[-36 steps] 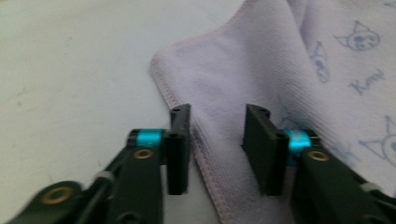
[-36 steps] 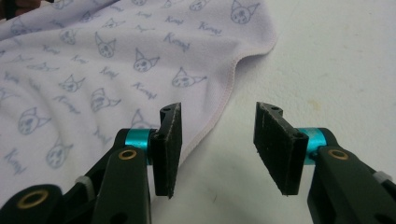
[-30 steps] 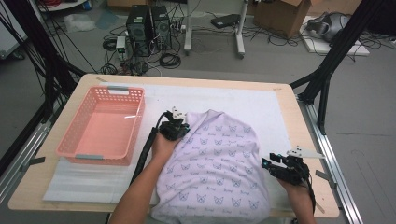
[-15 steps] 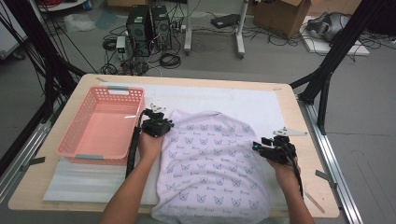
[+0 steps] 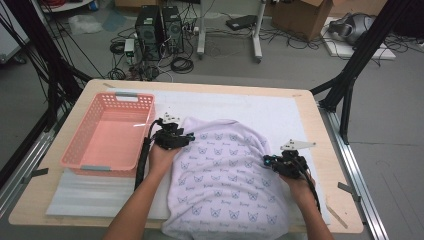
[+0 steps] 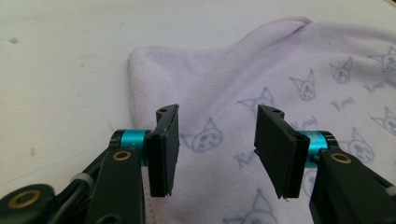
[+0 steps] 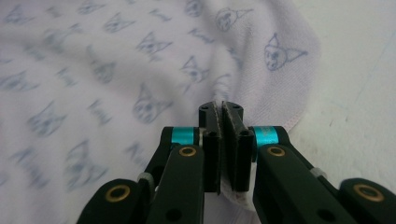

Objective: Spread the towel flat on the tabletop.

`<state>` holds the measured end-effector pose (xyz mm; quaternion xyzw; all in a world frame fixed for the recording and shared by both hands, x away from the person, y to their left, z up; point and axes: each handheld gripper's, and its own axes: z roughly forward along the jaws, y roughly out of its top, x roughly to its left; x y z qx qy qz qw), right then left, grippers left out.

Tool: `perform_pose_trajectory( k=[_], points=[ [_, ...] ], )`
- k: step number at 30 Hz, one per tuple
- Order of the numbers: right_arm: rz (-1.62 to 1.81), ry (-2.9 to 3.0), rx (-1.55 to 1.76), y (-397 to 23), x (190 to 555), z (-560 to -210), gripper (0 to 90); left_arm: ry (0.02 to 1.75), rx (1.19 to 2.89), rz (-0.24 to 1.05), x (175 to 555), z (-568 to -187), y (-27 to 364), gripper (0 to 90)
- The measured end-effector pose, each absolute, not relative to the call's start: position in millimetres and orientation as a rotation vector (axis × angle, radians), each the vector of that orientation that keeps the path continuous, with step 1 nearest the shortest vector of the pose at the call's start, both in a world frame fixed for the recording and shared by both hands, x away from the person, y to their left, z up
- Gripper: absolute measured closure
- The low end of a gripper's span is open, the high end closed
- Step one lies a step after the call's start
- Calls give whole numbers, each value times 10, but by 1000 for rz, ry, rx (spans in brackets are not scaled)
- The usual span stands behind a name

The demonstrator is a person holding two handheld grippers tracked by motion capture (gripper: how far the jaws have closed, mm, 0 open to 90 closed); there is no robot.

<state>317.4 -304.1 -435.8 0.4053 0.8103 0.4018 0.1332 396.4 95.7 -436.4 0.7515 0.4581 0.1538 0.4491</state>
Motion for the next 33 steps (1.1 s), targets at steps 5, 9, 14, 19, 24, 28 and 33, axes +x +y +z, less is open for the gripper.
perform_pose_trajectory(
  k=[5, 9, 14, 19, 24, 28, 33],
  points=[
    [1178, 2399, 1150, -3166, 3020, -4375, 753, 1087, 1845, 345, 3959, -4366, 945, 503],
    [1270, 2244, 1222, -3294, 3064, -4301, 645, 1058, 1840, 352, 3947, -4350, 937, 490],
    [1158, 2152, 1294, -3339, 3359, -4195, 690, 1061, 1846, 349, 3953, -4360, 944, 485],
    [1143, 2168, 1325, -3253, 3692, -4219, 678, 1063, 1858, 352, 3951, -4363, 959, 483],
    [1125, 2277, 1263, -2966, 3866, -4281, 545, 1066, 1856, 344, 3944, -4361, 963, 482],
    [1021, 2333, 1271, -2903, 3928, -4319, 865, 1071, 1865, 346, 3936, -4352, 971, 482],
    [1028, 2174, 1245, -3027, 3848, -4137, 872, 1081, 1843, 374, 3897, -4386, 1028, 495]
  ],
)
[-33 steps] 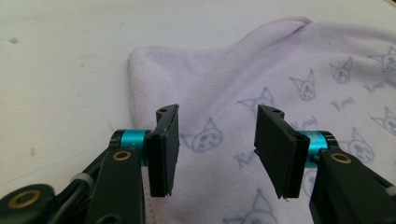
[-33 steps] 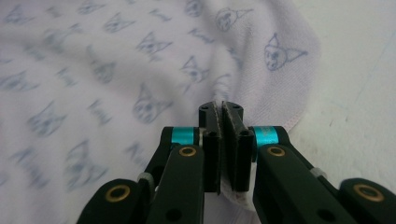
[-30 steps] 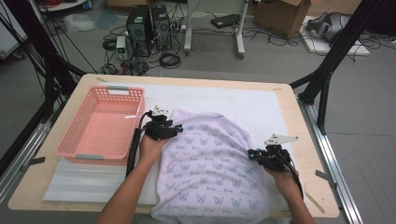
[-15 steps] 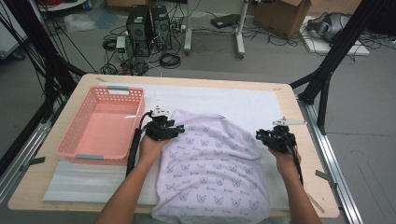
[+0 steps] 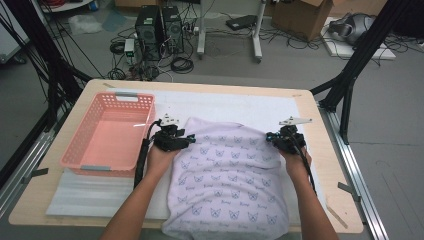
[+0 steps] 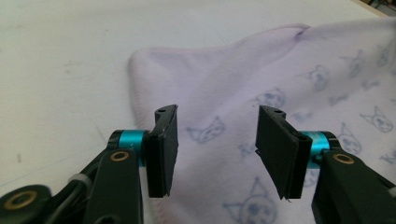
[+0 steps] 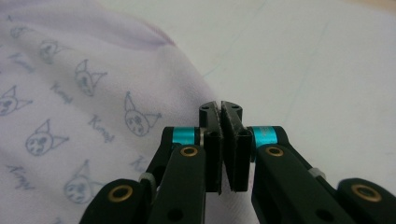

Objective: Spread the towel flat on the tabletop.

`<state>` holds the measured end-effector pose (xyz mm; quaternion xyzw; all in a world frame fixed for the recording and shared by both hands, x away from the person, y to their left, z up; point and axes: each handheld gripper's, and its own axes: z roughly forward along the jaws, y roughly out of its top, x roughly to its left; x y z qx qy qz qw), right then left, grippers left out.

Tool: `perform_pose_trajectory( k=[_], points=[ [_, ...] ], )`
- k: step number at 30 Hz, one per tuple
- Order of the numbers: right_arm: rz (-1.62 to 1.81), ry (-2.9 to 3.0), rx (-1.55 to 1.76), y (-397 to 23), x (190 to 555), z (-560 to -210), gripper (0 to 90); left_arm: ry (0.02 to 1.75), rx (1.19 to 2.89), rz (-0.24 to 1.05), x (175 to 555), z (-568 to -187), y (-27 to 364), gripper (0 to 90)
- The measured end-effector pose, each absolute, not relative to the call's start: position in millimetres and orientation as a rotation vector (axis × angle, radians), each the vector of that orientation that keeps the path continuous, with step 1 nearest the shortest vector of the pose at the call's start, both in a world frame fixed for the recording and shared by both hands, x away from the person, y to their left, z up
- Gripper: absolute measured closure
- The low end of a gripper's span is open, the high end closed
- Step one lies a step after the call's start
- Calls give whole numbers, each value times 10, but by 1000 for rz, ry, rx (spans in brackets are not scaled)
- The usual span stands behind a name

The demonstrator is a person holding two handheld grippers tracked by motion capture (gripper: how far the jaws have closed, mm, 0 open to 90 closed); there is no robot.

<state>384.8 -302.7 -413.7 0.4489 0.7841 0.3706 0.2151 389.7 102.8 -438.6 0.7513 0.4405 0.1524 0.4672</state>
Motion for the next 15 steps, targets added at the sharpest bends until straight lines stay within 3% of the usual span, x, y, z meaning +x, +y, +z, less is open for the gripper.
perform_pose_trajectory(
  k=[12, 15],
  points=[
    [1006, 2507, 986, -2500, 3595, -4350, 849, 1082, 1816, 377, 3853, -4428, 1074, 496],
    [1063, 2493, 996, -2535, 3580, -4395, 765, 1076, 1812, 375, 3850, -4419, 1076, 496]
  ],
)
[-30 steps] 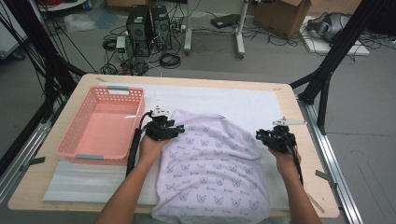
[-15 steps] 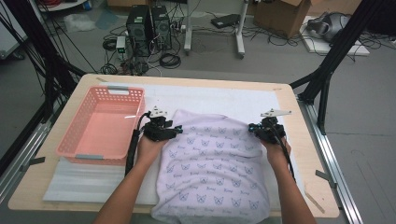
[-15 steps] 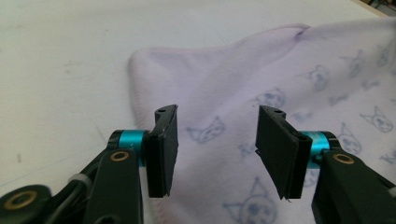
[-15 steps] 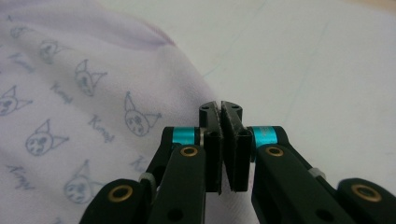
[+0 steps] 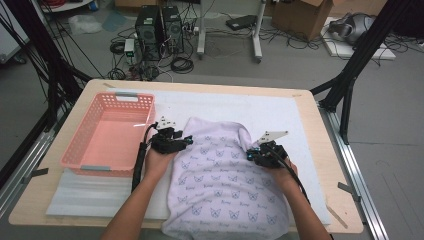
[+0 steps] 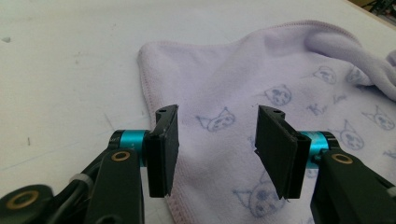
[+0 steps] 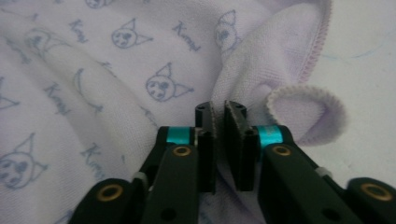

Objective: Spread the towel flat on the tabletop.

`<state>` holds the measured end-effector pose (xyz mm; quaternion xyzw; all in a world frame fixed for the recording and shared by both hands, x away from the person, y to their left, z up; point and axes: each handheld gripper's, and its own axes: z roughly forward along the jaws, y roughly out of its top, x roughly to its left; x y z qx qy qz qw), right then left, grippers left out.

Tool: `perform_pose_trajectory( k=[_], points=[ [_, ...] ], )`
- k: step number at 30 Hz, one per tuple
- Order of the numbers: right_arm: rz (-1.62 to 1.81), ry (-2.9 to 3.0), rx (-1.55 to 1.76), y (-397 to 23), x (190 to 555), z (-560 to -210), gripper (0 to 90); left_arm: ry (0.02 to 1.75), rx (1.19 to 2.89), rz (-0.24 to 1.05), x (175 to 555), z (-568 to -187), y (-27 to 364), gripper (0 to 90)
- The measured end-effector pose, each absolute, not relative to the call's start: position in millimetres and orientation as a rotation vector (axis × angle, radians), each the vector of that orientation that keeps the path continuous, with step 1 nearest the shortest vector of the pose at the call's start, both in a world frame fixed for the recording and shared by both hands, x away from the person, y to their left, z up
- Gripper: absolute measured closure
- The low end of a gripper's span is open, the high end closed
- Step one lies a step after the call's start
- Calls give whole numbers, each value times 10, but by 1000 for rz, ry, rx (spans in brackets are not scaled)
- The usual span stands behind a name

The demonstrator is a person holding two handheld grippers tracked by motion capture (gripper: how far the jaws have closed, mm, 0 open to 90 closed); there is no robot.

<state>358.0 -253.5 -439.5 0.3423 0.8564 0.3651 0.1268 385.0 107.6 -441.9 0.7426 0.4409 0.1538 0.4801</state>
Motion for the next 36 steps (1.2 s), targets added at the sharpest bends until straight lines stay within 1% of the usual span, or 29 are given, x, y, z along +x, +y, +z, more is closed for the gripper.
perform_pose_trajectory(
  k=[1, 2, 4, 8, 9, 14, 16, 17, 20, 23, 29, 31, 32, 33, 34, 35, 36],
  points=[
    [1074, 2496, 997, -2543, 3580, -4386, 710, 1074, 1810, 376, 3848, -4415, 1075, 495],
    [1068, 2492, 978, -2554, 3567, -4359, 682, 1072, 1808, 378, 3849, -4414, 1076, 496],
    [1114, 2470, 990, -2605, 3554, -4308, 662, 1072, 1802, 379, 3850, -4413, 1078, 496],
    [1210, 2353, 1038, -2822, 3561, -4136, 659, 1069, 1783, 386, 3853, -4402, 1076, 498],
    [1208, 2310, 1065, -2888, 3581, -4096, 660, 1068, 1774, 390, 3856, -4403, 1072, 510],
    [1138, 2160, 1212, -3101, 3775, -3972, 670, 1075, 1764, 381, 3875, -4399, 1057, 511],
    [1132, 2121, 1240, -3137, 3883, -3929, 687, 1070, 1770, 383, 3876, -4395, 1054, 510],
    [1117, 2112, 1248, -3142, 3935, -3920, 710, 1071, 1770, 385, 3876, -4396, 1054, 510],
    [1061, 2143, 1284, -3138, 4097, -3979, 702, 1072, 1775, 376, 3878, -4404, 1058, 507],
    [1069, 2237, 1292, -3090, 4209, -4109, 639, 1067, 1784, 368, 3880, -4411, 1058, 503],
    [1046, 2449, 1236, -2906, 4272, -4324, 517, 1077, 1785, 372, 3897, -4433, 1070, 494],
    [996, 2479, 1222, -2846, 4263, -4371, 508, 1078, 1788, 370, 3899, -4435, 1070, 493],
    [975, 2475, 1205, -2828, 4257, -4363, 525, 1081, 1787, 373, 3899, -4436, 1067, 493],
    [953, 2474, 1192, -2818, 4249, -4358, 575, 1081, 1785, 375, 3901, -4436, 1068, 492],
    [929, 2483, 1162, -2811, 4237, -4350, 693, 1082, 1785, 378, 3903, -4434, 1068, 492],
    [923, 2510, 1123, -2804, 4224, -4339, 791, 1081, 1783, 379, 3904, -4431, 1071, 492],
    [919, 2532, 1088, -2798, 4212, -4326, 845, 1085, 1778, 384, 3904, -4429, 1073, 492]
  ],
)
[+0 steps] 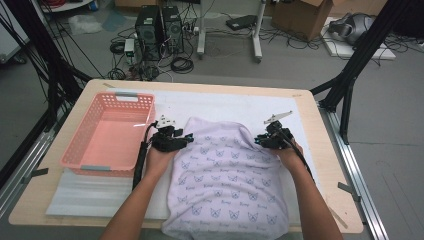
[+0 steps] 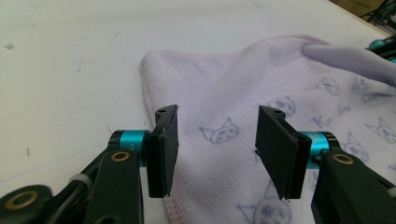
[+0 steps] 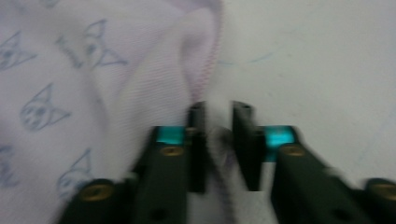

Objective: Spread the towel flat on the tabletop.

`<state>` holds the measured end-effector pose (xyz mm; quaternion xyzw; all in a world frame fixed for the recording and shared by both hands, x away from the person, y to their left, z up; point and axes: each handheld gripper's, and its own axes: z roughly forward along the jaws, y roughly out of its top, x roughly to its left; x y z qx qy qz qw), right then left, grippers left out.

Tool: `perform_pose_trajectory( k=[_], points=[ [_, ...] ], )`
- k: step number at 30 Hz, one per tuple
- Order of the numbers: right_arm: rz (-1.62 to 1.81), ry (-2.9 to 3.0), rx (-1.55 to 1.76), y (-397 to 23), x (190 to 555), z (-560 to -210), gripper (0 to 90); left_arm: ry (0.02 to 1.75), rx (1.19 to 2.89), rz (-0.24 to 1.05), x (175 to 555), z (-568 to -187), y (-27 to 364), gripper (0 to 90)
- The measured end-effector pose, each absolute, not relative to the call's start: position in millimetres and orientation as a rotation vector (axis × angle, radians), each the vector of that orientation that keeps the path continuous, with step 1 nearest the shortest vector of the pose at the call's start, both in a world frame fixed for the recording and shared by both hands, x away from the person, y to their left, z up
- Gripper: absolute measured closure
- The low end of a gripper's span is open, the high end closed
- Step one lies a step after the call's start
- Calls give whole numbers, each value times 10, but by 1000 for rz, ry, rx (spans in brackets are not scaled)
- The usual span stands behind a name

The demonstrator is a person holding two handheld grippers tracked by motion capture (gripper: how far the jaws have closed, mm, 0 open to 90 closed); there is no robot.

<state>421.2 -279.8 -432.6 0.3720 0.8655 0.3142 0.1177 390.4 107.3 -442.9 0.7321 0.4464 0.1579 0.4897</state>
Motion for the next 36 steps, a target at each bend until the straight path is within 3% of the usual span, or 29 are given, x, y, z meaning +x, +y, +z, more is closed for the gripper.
perform_pose_trajectory(
  k=[12, 13, 15, 18, 30, 35, 36],
  points=[
    [798, 2061, 1159, -3078, 4207, -4071, 857, 1075, 1763, 364, 3978, -4302, 1028, 475],
    [810, 2041, 1169, -3082, 4204, -4065, 843, 1084, 1777, 368, 4001, -4303, 1033, 463],
    [797, 2060, 1177, -3063, 4206, -4079, 717, 1103, 1775, 373, 4039, -4322, 1042, 457],
    [796, 2070, 1205, -3064, 4168, -4069, 646, 1131, 1782, 385, 4119, -4365, 1067, 456],
    [943, 2085, 1261, -3266, 3809, -3961, 597, 1188, 1898, 432, 4491, -4458, 891, 526],
    [952, 2072, 1317, -3390, 3753, -3992, 577, 1203, 1936, 511, 4496, -4500, 811, 622],
    [952, 2071, 1323, -3407, 3752, -4008, 575, 1190, 1952, 524, 4491, -4493, 816, 677]
  ],
)
